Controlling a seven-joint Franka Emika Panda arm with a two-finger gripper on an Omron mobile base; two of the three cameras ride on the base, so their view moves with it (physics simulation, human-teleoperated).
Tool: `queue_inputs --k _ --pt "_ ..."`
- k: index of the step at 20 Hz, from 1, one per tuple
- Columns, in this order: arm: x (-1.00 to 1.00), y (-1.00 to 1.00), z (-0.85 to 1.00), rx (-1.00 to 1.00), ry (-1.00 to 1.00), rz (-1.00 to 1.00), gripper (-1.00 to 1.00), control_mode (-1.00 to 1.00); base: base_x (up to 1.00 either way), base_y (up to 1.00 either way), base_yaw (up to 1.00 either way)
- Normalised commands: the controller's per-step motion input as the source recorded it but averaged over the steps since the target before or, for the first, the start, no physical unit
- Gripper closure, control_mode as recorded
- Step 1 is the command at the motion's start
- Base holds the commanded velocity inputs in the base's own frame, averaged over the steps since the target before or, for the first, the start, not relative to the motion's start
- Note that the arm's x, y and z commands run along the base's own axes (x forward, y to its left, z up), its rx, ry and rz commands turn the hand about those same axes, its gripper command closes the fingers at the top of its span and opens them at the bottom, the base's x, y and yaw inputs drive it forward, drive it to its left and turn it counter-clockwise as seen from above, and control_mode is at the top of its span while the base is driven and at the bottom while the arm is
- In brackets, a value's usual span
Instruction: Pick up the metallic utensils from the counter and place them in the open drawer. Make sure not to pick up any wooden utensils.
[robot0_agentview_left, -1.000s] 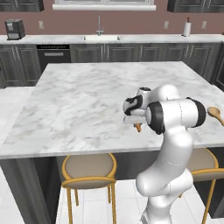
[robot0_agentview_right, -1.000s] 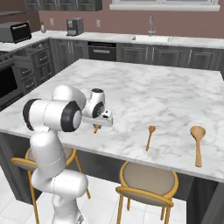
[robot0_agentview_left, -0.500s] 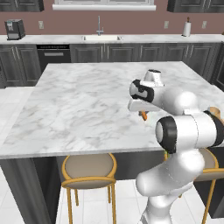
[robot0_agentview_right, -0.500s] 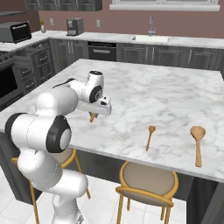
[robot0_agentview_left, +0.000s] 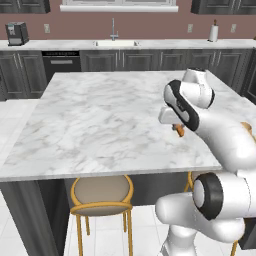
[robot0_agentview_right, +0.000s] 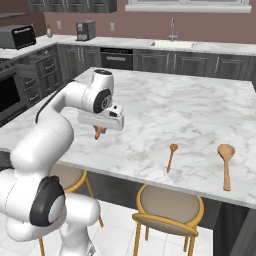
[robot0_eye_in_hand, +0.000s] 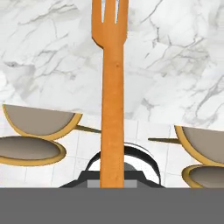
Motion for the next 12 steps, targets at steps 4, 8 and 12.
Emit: queue_inputs --k 4,8,12 --pt "-1.00 -0.01 0.24 0.00 0.00 0.00 1.00 -1.00 0.00 0.00 0.00" --pt "-1.00 0.00 0.14 0.00 0.00 0.00 1.00 -1.00 0.00 0.00 0.00" --pt "-0.91 0.00 0.16 0.00 0.00 0.00 1.00 -1.00 0.00 0.00 0.00"
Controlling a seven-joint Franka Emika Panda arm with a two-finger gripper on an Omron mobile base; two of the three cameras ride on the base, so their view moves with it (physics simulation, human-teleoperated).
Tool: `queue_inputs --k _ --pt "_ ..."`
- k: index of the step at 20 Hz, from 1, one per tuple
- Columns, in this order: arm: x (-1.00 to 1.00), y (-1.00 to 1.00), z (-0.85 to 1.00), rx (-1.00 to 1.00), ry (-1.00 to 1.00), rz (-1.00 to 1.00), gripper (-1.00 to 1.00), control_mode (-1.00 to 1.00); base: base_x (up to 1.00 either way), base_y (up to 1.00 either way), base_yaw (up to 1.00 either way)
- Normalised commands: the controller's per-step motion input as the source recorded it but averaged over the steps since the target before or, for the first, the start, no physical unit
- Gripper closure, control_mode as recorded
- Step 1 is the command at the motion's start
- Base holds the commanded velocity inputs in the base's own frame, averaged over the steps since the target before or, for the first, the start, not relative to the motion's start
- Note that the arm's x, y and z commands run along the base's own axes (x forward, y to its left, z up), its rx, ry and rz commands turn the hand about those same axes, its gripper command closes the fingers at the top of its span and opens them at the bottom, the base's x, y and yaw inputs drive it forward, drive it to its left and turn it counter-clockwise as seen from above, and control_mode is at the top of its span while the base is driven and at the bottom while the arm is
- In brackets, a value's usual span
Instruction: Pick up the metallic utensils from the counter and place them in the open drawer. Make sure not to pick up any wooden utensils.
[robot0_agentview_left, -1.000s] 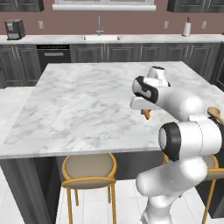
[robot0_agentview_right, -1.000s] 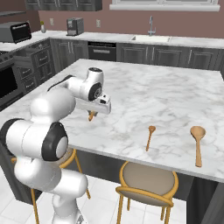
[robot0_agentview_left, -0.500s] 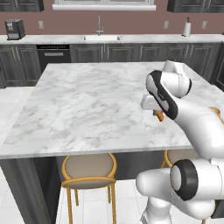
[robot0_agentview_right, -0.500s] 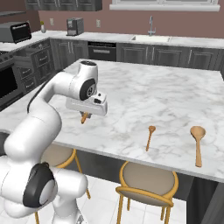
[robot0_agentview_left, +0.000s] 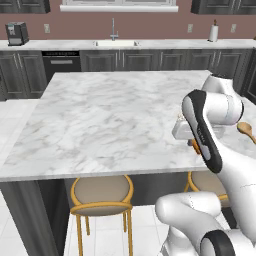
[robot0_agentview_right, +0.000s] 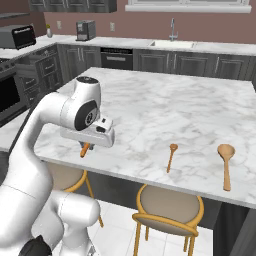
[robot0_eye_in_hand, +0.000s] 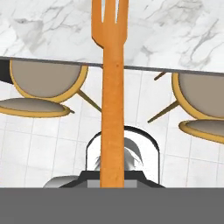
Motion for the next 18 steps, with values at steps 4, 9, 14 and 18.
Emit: queue_inputs --k 4,9,14,18 --pt "-0.64 0.00 0.02 -0.03 -0.02 0.00 1.00 -1.00 0.00 0.00 0.00" --pt "-0.01 0.00 0.00 0.00 0.00 0.00 1.00 -1.00 0.00 0.00 0.00" --pt "0.00 0.00 0.00 0.00 0.00 0.00 1.00 1.00 0.00 0.00 0.00" --pt "0.00 0.00 0.00 0.00 0.00 0.00 1.00 1.00 -0.66 0.36 0.11"
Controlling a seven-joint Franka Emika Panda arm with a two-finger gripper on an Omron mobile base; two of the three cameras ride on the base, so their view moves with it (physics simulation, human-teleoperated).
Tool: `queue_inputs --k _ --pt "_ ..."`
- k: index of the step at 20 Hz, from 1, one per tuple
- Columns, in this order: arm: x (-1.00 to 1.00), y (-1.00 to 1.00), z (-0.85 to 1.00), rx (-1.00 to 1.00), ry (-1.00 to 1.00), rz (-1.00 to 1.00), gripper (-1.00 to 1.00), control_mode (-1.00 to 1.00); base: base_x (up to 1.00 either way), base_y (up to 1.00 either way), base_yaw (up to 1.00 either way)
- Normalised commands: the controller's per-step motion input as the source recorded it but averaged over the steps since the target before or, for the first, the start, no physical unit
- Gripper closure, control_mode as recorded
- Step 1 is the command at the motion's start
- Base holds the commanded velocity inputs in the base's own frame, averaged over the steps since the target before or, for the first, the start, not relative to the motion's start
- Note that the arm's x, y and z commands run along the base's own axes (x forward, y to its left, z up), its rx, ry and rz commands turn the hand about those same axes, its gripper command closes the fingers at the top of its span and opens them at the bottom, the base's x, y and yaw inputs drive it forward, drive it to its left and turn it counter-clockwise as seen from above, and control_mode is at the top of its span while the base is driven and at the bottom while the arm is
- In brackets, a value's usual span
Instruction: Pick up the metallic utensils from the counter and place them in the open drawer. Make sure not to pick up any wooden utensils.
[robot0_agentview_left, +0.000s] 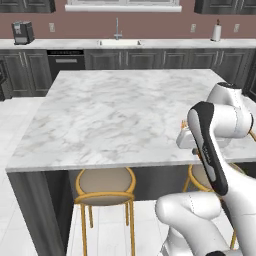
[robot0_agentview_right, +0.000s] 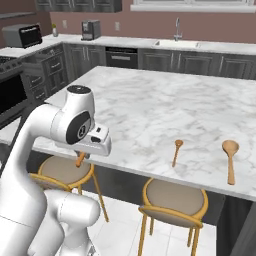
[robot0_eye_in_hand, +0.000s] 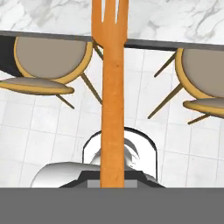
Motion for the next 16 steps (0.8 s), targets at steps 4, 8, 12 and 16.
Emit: queue_inputs --k 4,8,12,16 --pt "0.00 0.00 0.00 0.00 0.00 0.00 1.00 1.00 -0.94 0.83 0.25" --pt "0.00 0.00 0.00 0.00 0.00 0.00 1.00 1.00 -0.88 1.00 0.23" --pt "0.00 0.00 0.00 0.00 0.00 0.00 1.00 1.00 -0.03 1.00 0.01" --pt "0.00 0.00 0.00 0.00 0.00 0.00 1.00 1.00 0.24 1.00 -0.11"
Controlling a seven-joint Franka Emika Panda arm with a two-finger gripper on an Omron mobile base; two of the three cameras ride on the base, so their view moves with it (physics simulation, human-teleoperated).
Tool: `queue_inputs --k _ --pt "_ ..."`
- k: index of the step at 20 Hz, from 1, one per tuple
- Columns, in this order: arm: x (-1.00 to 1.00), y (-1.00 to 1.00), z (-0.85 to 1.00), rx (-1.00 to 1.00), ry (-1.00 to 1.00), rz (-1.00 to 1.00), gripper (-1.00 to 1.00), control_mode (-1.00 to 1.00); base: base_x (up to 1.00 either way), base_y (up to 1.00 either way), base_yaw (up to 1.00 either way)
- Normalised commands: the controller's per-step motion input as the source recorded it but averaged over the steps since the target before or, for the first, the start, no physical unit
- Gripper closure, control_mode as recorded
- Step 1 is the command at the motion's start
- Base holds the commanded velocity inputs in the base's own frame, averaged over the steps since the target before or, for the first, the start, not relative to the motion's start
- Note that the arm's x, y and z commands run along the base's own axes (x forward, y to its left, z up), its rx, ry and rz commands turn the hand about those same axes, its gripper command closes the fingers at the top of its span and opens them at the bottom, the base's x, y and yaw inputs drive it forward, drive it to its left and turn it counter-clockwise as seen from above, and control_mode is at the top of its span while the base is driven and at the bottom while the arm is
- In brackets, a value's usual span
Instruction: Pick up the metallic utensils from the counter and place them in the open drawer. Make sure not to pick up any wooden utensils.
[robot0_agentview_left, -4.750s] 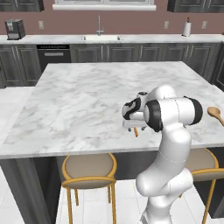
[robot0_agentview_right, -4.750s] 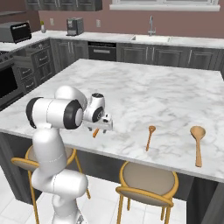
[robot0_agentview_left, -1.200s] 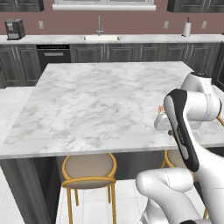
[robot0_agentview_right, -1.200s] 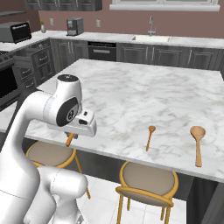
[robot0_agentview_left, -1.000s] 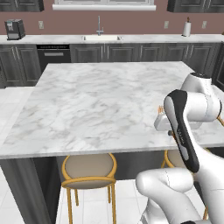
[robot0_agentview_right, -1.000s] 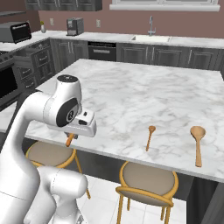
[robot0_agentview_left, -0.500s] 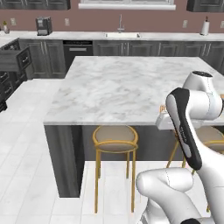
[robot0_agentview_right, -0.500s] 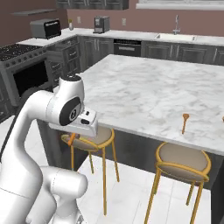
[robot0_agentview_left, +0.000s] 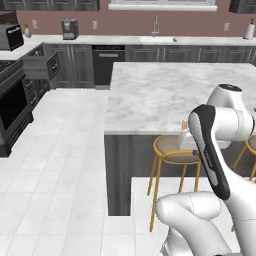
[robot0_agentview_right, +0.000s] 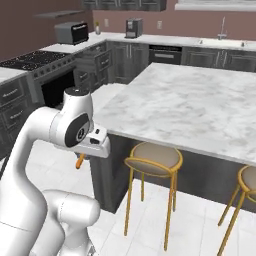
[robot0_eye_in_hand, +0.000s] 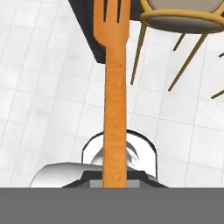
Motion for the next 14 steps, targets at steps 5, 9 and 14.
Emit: queue_inputs --k 5,9,14 --pt "0.00 0.00 0.00 0.00 0.00 0.00 1.00 1.00 0.36 1.00 -0.27" --pt "0.00 0.00 0.00 0.00 0.00 0.00 1.00 1.00 0.18 1.00 -0.20" --pt "0.00 0.00 0.00 0.00 0.00 0.00 1.00 1.00 0.20 1.00 -0.02"
